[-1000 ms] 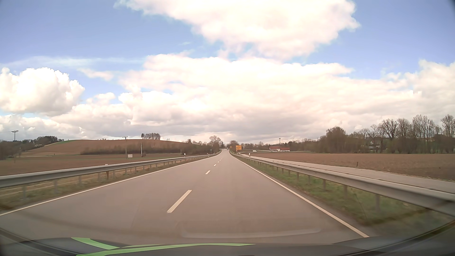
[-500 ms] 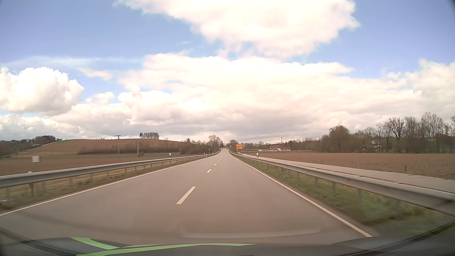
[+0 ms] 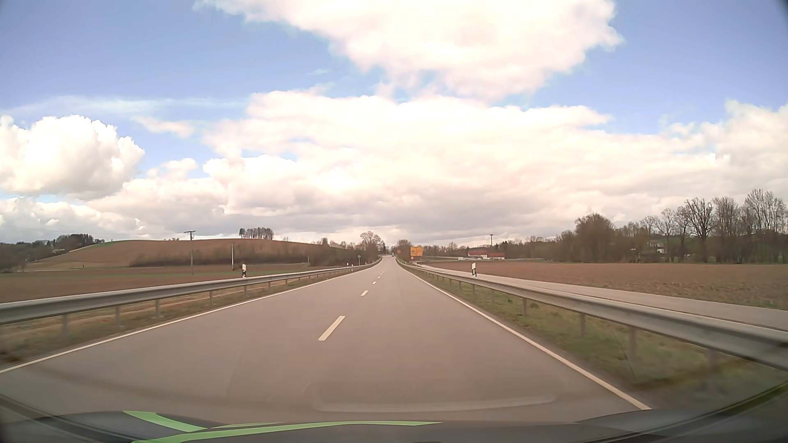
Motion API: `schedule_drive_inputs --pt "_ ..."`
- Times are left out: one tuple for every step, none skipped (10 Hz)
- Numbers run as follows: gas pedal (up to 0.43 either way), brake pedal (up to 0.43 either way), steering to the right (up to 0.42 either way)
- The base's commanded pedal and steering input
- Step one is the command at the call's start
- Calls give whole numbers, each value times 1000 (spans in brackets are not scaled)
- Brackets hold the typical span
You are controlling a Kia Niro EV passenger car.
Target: Follow the waypoints while adhering to traffic rules and regulations
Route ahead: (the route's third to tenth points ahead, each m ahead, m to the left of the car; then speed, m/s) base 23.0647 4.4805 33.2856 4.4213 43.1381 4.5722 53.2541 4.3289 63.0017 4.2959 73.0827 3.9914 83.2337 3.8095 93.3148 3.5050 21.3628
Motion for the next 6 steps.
schedule_drive_inputs --pt "0 0 0" --pt "0 0 0" --pt "0 0 0" --pt "0 0 0" --pt "0 0 0" --pt "0 0 0"
